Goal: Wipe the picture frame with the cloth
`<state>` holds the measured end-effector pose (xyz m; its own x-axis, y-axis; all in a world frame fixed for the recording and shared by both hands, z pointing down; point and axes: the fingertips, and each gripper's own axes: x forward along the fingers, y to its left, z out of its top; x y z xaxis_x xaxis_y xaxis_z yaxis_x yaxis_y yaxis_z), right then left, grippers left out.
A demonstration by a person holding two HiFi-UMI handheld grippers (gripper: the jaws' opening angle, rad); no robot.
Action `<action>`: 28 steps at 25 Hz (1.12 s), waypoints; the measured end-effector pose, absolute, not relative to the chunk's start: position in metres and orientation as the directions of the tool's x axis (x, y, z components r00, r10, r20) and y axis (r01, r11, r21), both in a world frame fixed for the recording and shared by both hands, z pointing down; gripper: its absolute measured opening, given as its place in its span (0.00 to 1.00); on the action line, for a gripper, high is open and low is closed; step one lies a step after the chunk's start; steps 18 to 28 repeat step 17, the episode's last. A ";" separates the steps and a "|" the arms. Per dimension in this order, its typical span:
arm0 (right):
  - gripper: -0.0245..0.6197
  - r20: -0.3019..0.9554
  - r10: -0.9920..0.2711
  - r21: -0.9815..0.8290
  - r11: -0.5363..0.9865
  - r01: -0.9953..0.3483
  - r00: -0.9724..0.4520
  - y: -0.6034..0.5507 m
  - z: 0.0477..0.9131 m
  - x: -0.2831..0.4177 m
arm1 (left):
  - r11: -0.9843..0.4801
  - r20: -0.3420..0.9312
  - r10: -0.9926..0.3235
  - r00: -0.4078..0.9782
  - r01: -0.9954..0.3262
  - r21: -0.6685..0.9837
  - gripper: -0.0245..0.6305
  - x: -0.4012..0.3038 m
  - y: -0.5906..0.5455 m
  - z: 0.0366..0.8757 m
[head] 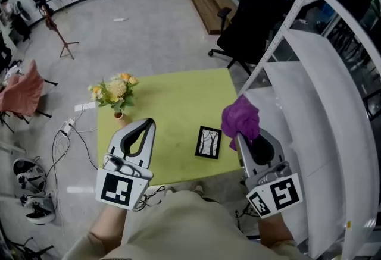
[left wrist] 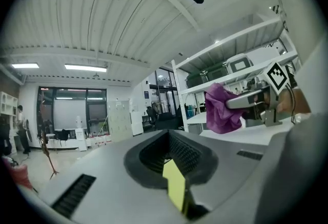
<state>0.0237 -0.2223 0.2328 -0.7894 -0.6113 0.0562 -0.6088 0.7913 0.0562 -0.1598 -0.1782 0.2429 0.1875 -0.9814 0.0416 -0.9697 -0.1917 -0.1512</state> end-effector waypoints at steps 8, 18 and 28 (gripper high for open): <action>0.17 0.110 -0.576 0.044 0.817 -0.575 -0.810 -0.216 0.254 0.011 | -0.194 0.092 -0.979 0.184 -0.974 -0.118 0.05 -0.157 -0.168 0.261; 0.17 0.131 -0.567 0.087 0.824 -0.560 -0.813 -0.214 0.262 0.009 | -0.184 0.114 -0.979 0.170 -0.974 -0.129 0.05 -0.159 -0.167 0.267; 0.17 0.131 -0.567 0.087 0.824 -0.560 -0.813 -0.214 0.262 0.009 | -0.184 0.114 -0.979 0.170 -0.974 -0.129 0.05 -0.159 -0.167 0.267</action>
